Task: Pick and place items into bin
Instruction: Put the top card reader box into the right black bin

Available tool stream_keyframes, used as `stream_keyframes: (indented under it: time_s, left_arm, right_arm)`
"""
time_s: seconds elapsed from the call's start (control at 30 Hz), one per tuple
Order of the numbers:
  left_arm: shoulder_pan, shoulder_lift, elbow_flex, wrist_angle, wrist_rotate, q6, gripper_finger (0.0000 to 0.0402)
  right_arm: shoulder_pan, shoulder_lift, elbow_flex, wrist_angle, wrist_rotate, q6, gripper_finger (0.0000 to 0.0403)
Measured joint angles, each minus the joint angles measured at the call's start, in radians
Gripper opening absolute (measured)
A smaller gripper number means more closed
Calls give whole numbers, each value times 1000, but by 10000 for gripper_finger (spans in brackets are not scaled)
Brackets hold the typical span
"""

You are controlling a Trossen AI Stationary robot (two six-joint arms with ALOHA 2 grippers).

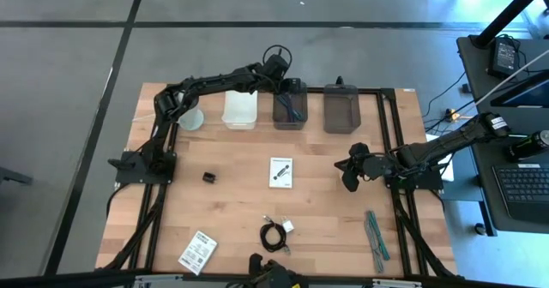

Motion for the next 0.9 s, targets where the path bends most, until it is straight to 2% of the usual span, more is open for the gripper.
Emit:
stream_keyframes:
  time_s: [0.17, 0.37, 0.63, 0.77, 0.9]
  left_arm:
    - [6, -8, 0, 8, 1, 4, 163]
    - [-5, -67, 0, 49, -4, 228, 140]
    - [-108, -175, 0, 8, -94, 550, 65]
    - [-174, -205, 0, -51, -102, 602, 16]
    - [-232, -216, 0, -155, -80, 641, 3]
  right_arm:
    - [0, 0, 0, 0, 0, 0, 16]
    - [0, 0, 0, 0, 0, 0, 16]
    - [0, 0, 0, 0, 0, -2, 16]
    - [0, 0, 0, 0, 0, -3, 16]
    - [0, 0, 0, 0, 0, -3, 16]
